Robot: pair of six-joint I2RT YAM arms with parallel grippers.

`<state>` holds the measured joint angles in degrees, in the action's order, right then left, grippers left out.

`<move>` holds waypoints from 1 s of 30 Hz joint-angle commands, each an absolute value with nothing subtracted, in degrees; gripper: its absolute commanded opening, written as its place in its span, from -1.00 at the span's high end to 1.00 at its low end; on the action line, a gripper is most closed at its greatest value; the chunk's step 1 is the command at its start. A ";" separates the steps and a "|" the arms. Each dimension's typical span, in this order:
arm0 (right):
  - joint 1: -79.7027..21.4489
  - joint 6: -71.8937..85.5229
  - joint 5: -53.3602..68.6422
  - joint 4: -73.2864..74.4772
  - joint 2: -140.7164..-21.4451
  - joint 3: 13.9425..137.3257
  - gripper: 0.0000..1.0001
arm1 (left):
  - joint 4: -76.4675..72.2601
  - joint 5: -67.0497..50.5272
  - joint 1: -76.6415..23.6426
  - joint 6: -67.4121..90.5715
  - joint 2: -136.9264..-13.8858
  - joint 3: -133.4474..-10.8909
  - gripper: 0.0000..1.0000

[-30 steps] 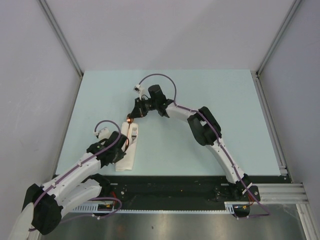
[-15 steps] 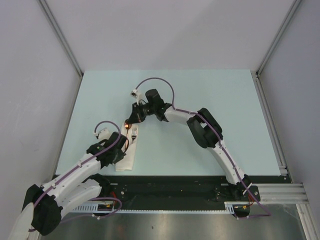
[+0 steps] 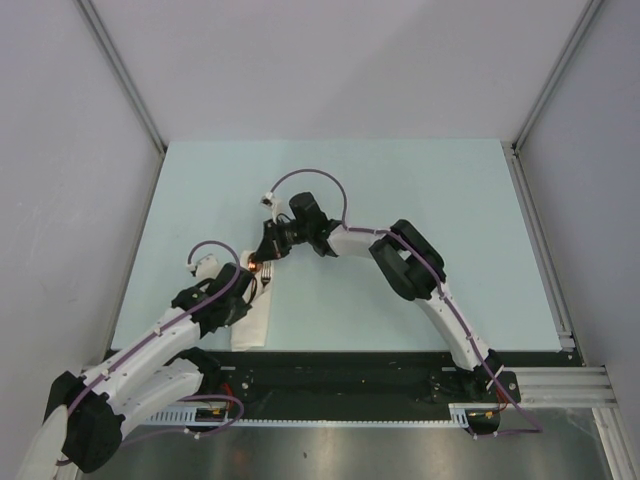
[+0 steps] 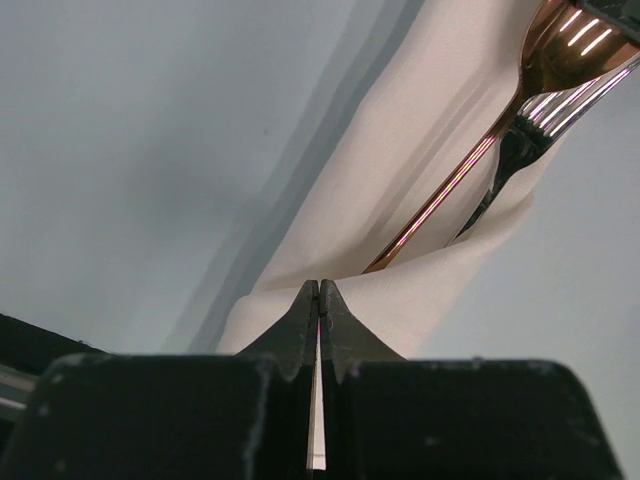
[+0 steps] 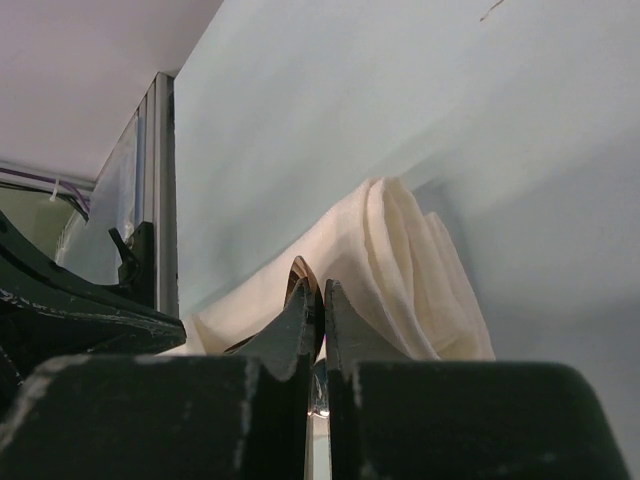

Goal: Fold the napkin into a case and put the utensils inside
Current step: Place the spoon at the center of the board.

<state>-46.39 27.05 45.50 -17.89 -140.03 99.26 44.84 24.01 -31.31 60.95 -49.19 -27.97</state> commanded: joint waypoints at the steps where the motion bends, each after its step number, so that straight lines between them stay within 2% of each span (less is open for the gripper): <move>1: -47.72 27.16 46.32 -20.65 -136.49 99.05 0.96 | 43.77 26.45 -31.02 60.12 -48.78 -31.29 0.98; 12: -48.16 26.98 47.02 -19.25 -137.55 99.14 0.74 | 44.82 27.16 -31.03 59.77 -47.46 -31.90 0.97; 25: -47.37 21.71 42.80 -3.44 -139.22 111.35 -0.07 | 45.53 28.74 -30.94 59.24 -47.29 -33.31 0.95; 30: -46.76 20.13 42.63 -0.18 -138.87 113.82 -0.18 | 45.70 28.92 -30.94 58.98 -46.94 -33.66 0.95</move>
<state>-47.37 22.87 43.57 -3.95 -140.03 110.69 45.45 26.98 -31.31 59.92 -47.92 -31.20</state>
